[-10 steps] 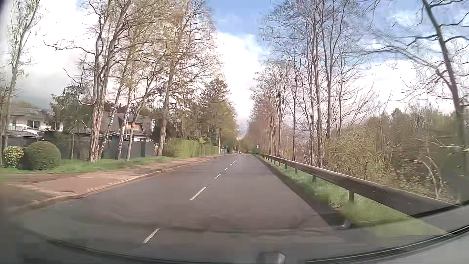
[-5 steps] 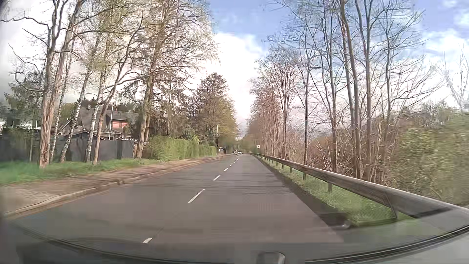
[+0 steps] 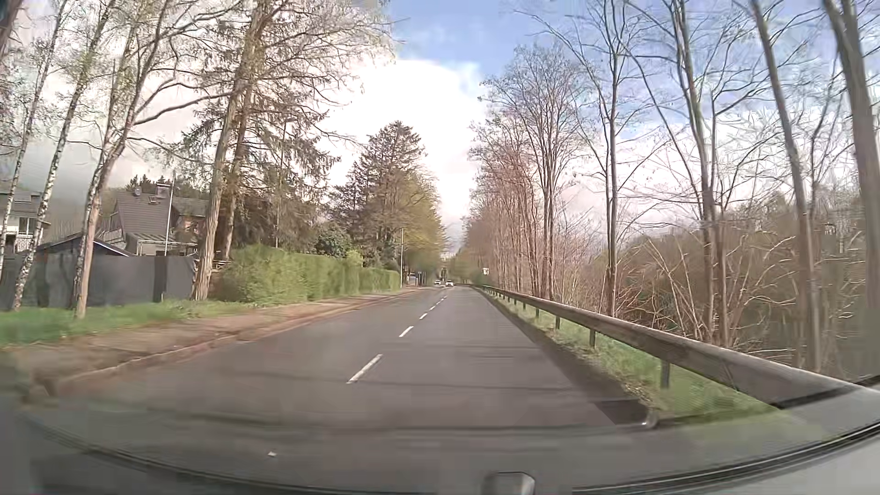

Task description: Follow the waypoints while adhering to traffic rules and regulations

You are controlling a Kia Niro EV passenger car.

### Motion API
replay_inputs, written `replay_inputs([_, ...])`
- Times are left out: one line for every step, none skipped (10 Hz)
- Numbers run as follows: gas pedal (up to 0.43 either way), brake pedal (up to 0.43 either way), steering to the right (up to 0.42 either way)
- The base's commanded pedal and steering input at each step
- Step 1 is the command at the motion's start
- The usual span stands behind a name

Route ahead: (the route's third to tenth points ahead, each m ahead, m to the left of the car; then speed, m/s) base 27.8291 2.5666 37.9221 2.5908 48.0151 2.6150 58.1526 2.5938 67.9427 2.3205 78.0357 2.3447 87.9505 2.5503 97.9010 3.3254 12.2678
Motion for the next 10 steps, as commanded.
replay_inputs([0.047,0.0,0.002])
replay_inputs([0.047,0.006,0.002])
replay_inputs([0.047,0.0,0.002])
replay_inputs([0.047,0.0,0.002])
replay_inputs([0.047,0.0,0.002])
replay_inputs([0.047,0.0,0.002])
replay_inputs([0.047,0.0,0.002])
replay_inputs([0.047,0.0,0.002])
replay_inputs([0.047,0.0,0.002])
replay_inputs([0.047,0.0,0.002])
